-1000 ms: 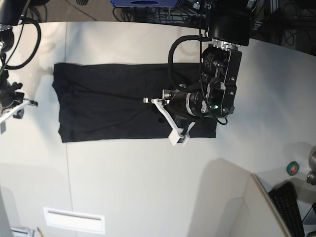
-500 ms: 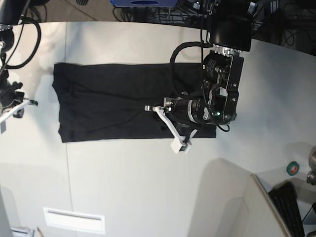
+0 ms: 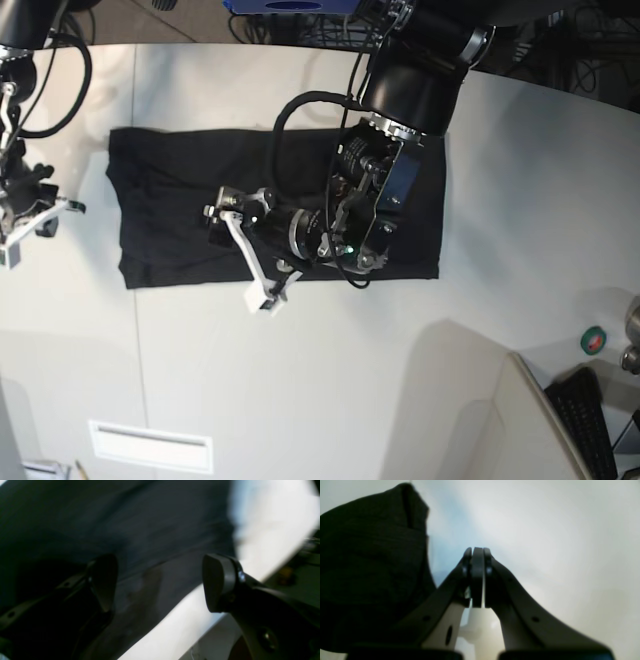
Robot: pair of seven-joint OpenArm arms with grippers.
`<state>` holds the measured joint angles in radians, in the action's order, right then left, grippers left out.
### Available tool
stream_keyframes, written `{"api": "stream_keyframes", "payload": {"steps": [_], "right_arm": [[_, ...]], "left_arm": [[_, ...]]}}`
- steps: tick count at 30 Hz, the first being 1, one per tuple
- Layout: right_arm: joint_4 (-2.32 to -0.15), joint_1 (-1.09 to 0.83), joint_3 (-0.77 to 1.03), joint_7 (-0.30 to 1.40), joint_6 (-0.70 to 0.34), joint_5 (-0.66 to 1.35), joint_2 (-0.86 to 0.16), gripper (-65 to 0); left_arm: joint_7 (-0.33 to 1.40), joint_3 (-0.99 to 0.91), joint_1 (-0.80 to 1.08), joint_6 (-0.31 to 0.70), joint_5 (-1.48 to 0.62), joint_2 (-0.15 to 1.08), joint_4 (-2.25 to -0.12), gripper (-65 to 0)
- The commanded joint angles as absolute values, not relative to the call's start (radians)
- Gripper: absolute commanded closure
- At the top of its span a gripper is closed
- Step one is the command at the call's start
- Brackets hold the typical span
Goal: Layout the t-shirt on the table in an organized manner, then fold the t-shirt properly
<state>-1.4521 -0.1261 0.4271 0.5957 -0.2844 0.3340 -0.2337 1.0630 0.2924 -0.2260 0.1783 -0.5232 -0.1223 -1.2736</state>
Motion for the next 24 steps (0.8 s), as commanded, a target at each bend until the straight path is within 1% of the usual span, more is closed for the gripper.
{"api": "stream_keyframes", "payload": {"steps": [1,2,3,4,6,7,9,13,20,24], "right_arm": [[-1.469,-0.111,0.433,0.573,-0.283,0.341,-0.257,0.0],[-1.469,-0.114,0.433,0.573,-0.283,0.341,-0.257,0.0],[-1.469,-0.116,0.433,0.573,-0.283,0.341,-0.257,0.0],[-1.469,-0.117,0.433,0.573,-0.283,0.341,-0.257,0.0],[-1.469,-0.119,0.433,0.573,-0.283,0.341,-0.257,0.0],[-1.469,-0.119,0.433,0.573,-0.283,0.341,-0.257,0.0],[-1.468,-0.119,0.433,0.573,-0.283,0.341,-0.255,0.0],[-1.468,-0.114,0.429,0.573,-0.283,0.341,-0.251,0.0],[-1.468,-0.105,0.429,0.573,-0.283,0.341,-0.249,0.0],[-1.468,-0.105,0.432,0.573,-0.283,0.341,-0.249,0.0]], "left_arm": [[1.052,0.285,-0.234,0.171,-0.515,-0.105,-1.333,-46.9],[1.052,0.283,-0.211,0.17,-0.509,-0.087,-1.372,-42.8],[1.052,0.283,-0.193,0.16,-0.509,-0.05,-1.417,-36.5],[1.052,0.283,-0.173,0.139,-0.512,-0.016,-1.461,-28.1],[1.052,0.283,-0.125,0.068,-0.51,0.038,-1.541,-7.6],[1.052,0.283,-0.107,0.036,-0.51,0.064,-1.566,0.0],[1.047,0.285,-0.079,-0.008,-0.51,0.097,-1.586,0.0],[1.047,0.283,-0.077,-0.015,-0.509,0.128,-1.54,0.0],[1.044,0.278,-0.148,-0.019,-0.509,0.101,-1.403,0.0],[1.043,0.217,-0.173,-0.065,-0.509,0.068,-1.345,0.0]]}}
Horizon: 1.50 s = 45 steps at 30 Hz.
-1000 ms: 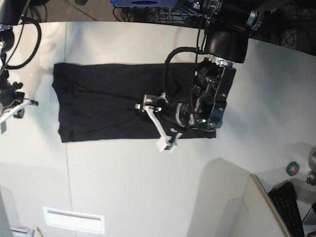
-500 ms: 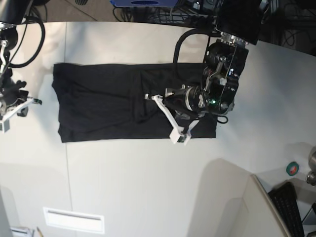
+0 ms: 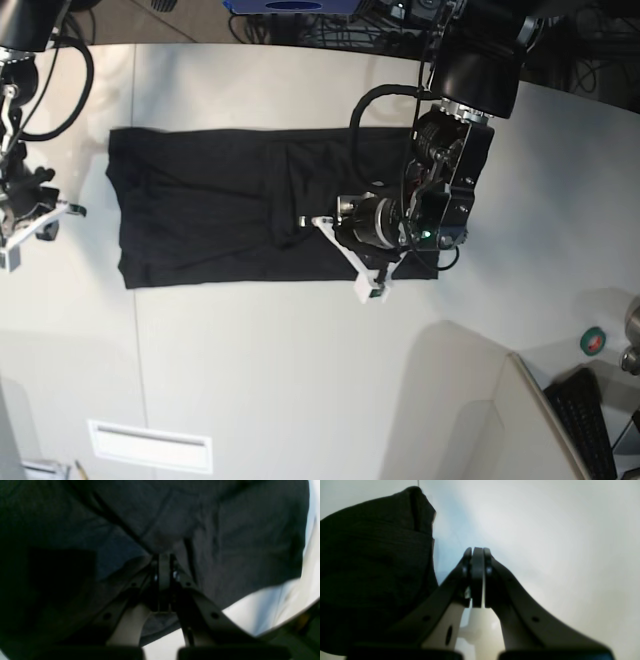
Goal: Layout the t-shirt on the table in an organized manner, then fold the t-shirt properly
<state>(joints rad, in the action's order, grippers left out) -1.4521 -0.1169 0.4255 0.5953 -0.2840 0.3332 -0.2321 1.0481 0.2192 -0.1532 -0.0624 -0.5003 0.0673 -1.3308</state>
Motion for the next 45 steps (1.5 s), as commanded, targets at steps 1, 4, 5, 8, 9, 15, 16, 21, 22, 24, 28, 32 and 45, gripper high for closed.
{"api": "stream_keyframes", "payload": {"steps": [1,4,5,8,9,15,16,21,22,24,28,32,45], "right_arm": [[-1.468,-0.107,0.432,0.573,-0.283,0.341,-0.249,0.0],[-1.466,-0.108,0.432,0.573,-0.283,0.341,-0.249,0.0],[-1.466,-0.108,0.432,0.573,-0.283,0.341,-0.249,0.0],[-1.466,-0.108,0.433,0.573,-0.283,0.341,-0.249,0.0],[-1.466,-0.108,0.433,0.573,-0.283,0.341,-0.249,0.0],[-1.466,-0.105,0.433,0.573,-0.283,0.341,-0.251,0.0],[-1.466,-0.105,0.433,0.573,-0.283,0.341,-0.251,0.0],[-1.465,-0.104,0.433,0.573,-0.283,0.341,-0.251,0.0],[-1.465,-0.104,0.433,0.573,-0.283,0.341,-0.251,0.0],[-1.465,-0.104,0.433,0.573,-0.283,0.341,-0.251,0.0],[-1.466,-0.11,0.433,0.573,-0.283,0.341,-0.251,0.0],[-1.544,-0.16,0.426,0.628,-0.285,0.341,-0.239,0.0],[-1.88,-0.366,-0.024,0.679,-0.377,0.341,-0.051,-27.2]], "left_arm": [[1.043,0.206,-0.185,-0.068,-0.509,0.061,-1.323,0.0],[1.043,0.199,-0.225,-0.068,-0.51,0.042,-1.273,0.0],[1.043,0.199,-0.234,-0.07,-0.51,0.033,-1.262,0.0],[1.04,0.197,-0.245,-0.105,-0.51,0.028,-1.233,0.0],[1.03,0.203,-0.254,-0.11,-0.512,0.028,-1.224,0.0],[0.955,0.208,-0.328,-0.108,-0.512,-0.016,-1.055,0.0],[0.931,0.208,-0.341,-0.107,-0.512,-0.027,-1.032,0.0],[0.855,0.209,-0.42,-0.107,-0.51,-0.094,-0.952,0.0],[0.855,0.209,-0.438,-0.107,-0.51,-0.105,-0.943,0.0],[0.855,0.22,-0.464,-0.107,-0.515,-0.114,-0.938,0.0],[0.857,0.286,-0.452,-0.108,-0.518,-0.117,-0.981,0.0],[0.857,0.283,-0.357,-0.111,-0.512,-0.101,-1.086,0.0],[0.849,-0.443,0.085,-0.018,-0.518,0.228,-1.511,0.0]]}}
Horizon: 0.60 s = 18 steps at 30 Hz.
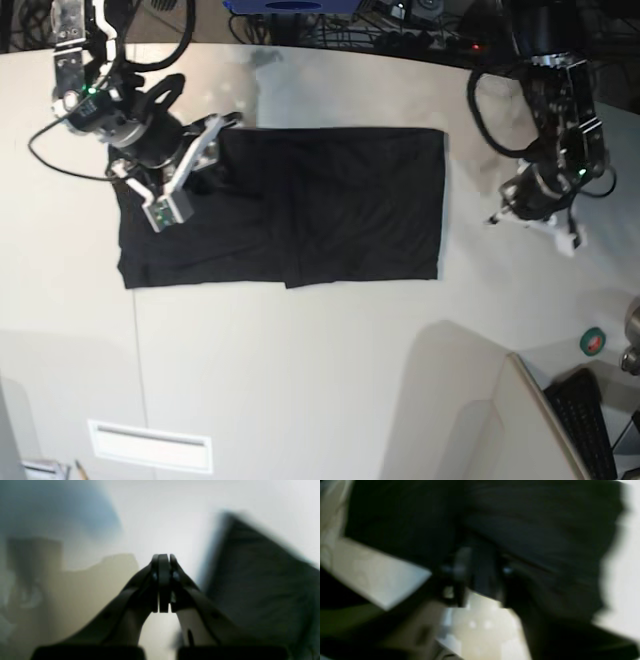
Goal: Layout the t-shirt on the table in an organized manner, then fold the t-shirt properly
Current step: 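Move the right gripper to the shirt's end and smooth it flat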
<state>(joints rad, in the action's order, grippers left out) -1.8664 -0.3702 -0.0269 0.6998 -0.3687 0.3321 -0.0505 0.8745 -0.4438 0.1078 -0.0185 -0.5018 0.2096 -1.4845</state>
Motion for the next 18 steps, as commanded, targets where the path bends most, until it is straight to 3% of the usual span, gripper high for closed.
{"api": "stream_keyframes", "payload": {"steps": [1,5,8,18], "right_arm": [[-1.857,-0.352,-0.045,0.679,-0.377,0.341,-0.038,-29.7],[-1.696,-0.271,-0.114,0.679,-0.38,0.341,0.002,-29.7],[-1.606,-0.225,-0.136,0.677,-0.378,0.341,0.028,-30.0],[-1.438,-0.14,-0.127,0.654,-0.374,0.34,0.039,-30.0]], "left_arm": [[0.849,-0.513,0.111,0.028,-0.518,0.239,-1.511,0.0],[0.849,-0.826,0.185,0.252,-0.509,0.26,-1.504,0.0],[0.849,-0.972,0.217,0.354,-0.509,0.28,-1.504,0.0],[0.849,-1.078,0.275,0.398,-0.509,0.294,-1.504,0.0]]}}
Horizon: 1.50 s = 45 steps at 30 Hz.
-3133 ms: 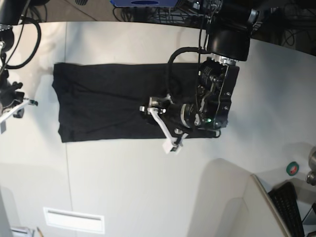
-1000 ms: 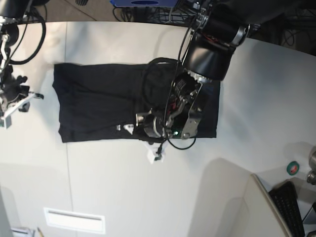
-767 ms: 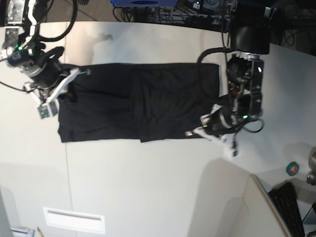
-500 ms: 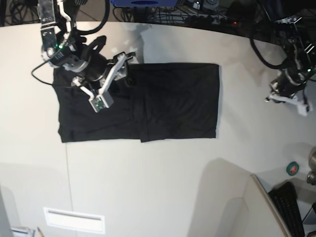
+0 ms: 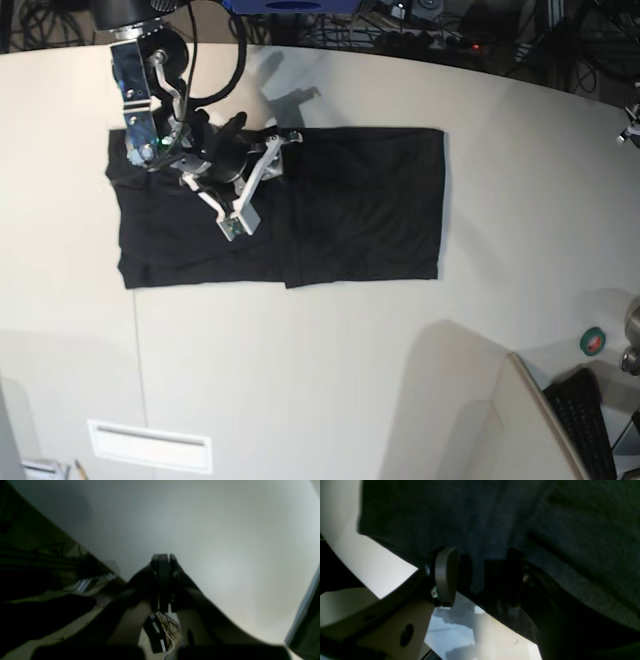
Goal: Layout the t-shirt on the table in an organized manner, then fold the t-shirt properly
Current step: 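Move the right gripper to the shirt's end and smooth it flat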
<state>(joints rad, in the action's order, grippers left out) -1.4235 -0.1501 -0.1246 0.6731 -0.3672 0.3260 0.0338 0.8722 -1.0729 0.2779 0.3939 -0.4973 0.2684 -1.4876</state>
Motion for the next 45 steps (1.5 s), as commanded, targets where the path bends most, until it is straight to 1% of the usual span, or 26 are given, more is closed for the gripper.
{"api": "stream_keyframes", "payload": {"steps": [1,5,11,12,13,14,15,17,18,25,28,34,41,42,44,45], "right_arm": [[-1.423,-0.14,-0.127,0.633,-0.374,0.34,0.039,-30.0],[-1.38,-0.143,-0.127,0.575,-0.374,0.338,0.039,-29.6],[-1.322,-0.133,-0.134,0.565,-0.374,0.338,0.039,-29.1],[-1.316,-0.13,-0.134,0.565,-0.374,0.338,0.041,-28.8],[-1.316,-0.13,-0.134,0.565,-0.374,0.338,0.041,-27.2],[-1.32,-0.131,-0.134,0.567,-0.377,0.338,0.041,-23.0],[-1.325,-0.133,-0.134,0.567,-0.38,0.338,0.041,-17.4],[-1.345,-0.137,-0.136,0.573,-0.381,0.34,0.041,-2.1],[-1.359,-0.148,-0.136,0.573,-0.381,0.34,0.041,0.0],[-1.549,-0.262,-0.136,0.575,-0.378,0.341,0.041,0.0],[-1.595,-0.297,-0.136,0.575,-0.375,0.34,0.041,0.0],[-1.515,-0.266,-0.128,0.575,-0.374,0.338,0.039,0.0],[-1.492,-0.243,-0.128,0.575,-0.374,0.338,0.042,0.0],[-1.497,-0.245,-0.128,0.575,-0.374,0.34,0.042,-7.8],[-1.501,-0.249,-0.127,0.575,-0.374,0.341,0.041,-26.7],[-1.512,-0.257,-0.125,0.573,-0.374,0.341,0.041,-33.3]], "left_arm": [[0.849,-1.078,0.275,0.398,-0.509,0.291,-1.504,0.0],[0.849,-1.073,0.274,0.398,-0.509,0.288,-1.504,0.0],[0.849,-1.072,0.274,0.398,-0.509,0.286,-1.504,0.0],[0.849,-1.072,0.274,0.398,-0.509,0.286,-1.504,0.0],[0.849,-1.072,0.274,0.398,-0.509,0.286,-1.503,0.0],[0.849,-1.072,0.274,0.398,-0.509,0.286,-1.503,0.0],[0.849,-1.072,0.274,0.398,-0.509,0.286,-1.503,0.0],[0.849,-1.072,0.274,0.398,-0.507,0.286,-1.497,0.0],[0.849,-1.072,0.274,0.398,-0.507,0.288,-1.486,0.0],[0.849,-1.072,0.274,0.398,-0.507,0.292,-1.435,0.0],[0.849,-1.072,0.272,0.398,-0.507,0.294,-1.434,0.0],[0.849,-1.072,0.269,0.398,-0.507,0.294,-1.435,0.0],[0.849,-1.072,0.269,0.398,-0.507,0.294,-1.435,0.0],[0.849,-1.072,0.269,0.398,-0.507,0.294,-1.435,0.0],[0.849,-1.072,0.269,0.398,-0.507,0.294,-1.435,0.0],[0.849,-1.07,0.268,0.398,-0.507,0.294,-1.435,0.0]]}}
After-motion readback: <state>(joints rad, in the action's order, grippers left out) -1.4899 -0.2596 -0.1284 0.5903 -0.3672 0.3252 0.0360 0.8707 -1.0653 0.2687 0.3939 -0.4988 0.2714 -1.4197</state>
